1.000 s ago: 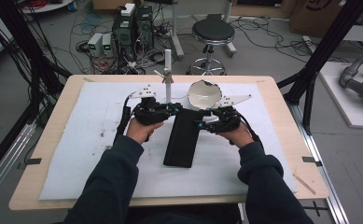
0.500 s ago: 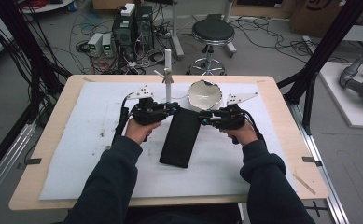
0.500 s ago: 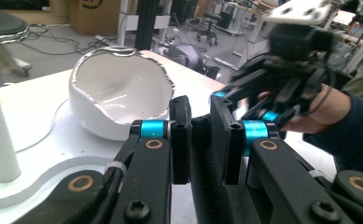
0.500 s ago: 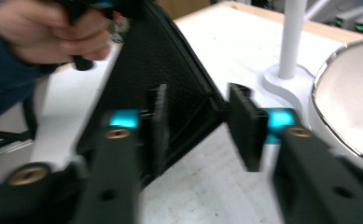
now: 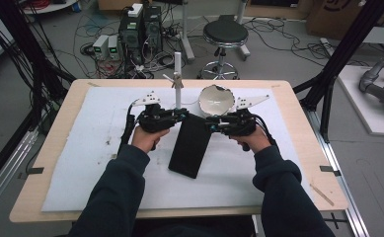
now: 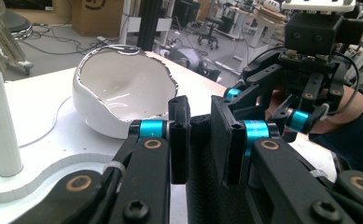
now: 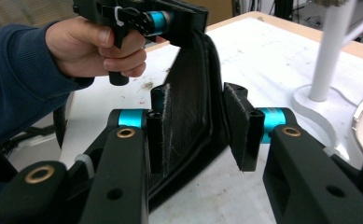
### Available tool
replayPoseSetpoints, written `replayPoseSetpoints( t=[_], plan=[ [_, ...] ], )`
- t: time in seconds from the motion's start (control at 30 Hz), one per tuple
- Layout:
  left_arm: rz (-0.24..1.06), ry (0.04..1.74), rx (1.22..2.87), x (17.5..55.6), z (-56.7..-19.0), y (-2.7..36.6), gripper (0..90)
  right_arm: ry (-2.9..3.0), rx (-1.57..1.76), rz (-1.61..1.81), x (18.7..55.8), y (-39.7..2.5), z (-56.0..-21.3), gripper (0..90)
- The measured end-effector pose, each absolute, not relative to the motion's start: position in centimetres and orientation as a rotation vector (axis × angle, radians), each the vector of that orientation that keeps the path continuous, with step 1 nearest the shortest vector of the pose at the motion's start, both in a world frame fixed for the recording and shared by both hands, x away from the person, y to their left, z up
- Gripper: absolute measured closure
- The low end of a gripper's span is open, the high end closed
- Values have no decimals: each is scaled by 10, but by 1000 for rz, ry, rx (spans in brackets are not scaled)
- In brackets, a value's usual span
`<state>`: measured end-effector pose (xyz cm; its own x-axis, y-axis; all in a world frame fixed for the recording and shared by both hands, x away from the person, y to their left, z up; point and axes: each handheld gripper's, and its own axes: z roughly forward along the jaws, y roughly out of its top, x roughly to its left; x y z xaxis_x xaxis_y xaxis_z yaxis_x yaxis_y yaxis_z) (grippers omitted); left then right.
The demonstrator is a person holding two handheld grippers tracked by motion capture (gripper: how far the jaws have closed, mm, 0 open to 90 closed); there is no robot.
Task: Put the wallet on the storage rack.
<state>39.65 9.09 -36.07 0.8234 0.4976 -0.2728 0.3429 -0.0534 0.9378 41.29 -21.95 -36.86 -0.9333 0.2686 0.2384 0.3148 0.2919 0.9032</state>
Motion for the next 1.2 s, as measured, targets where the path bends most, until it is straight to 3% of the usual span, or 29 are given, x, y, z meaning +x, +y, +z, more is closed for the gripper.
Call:
replayPoseSetpoints(
  t=[0.27, 0.37, 0.47, 0.53, 0.7, 0.9, 1.2],
  plan=[
    [129, 671, 1636, 395, -363, 94, 771, -2486, -562, -1726, 414, -208, -369, 610],
    [123, 661, 1632, 393, -362, 96, 744, -2518, -537, -1726, 412, -209, -367, 714],
    [179, 677, 1647, 390, -361, 102, 739, -2541, -536, -1724, 410, -210, -365, 737],
    [199, 717, 1635, 389, -361, 115, 671, -2549, -546, -1715, 409, -214, -363, 751],
    [232, 772, 1570, 381, -366, 154, 612, -2571, -537, -1822, 399, -225, -346, 777],
    [299, 841, 1527, 369, -373, 196, 606, -2694, -487, -1863, 394, -232, -326, 778],
    [326, 890, 1540, 359, -389, 216, 590, -2726, -492, -1767, 392, -232, -343, 684]
  ],
)
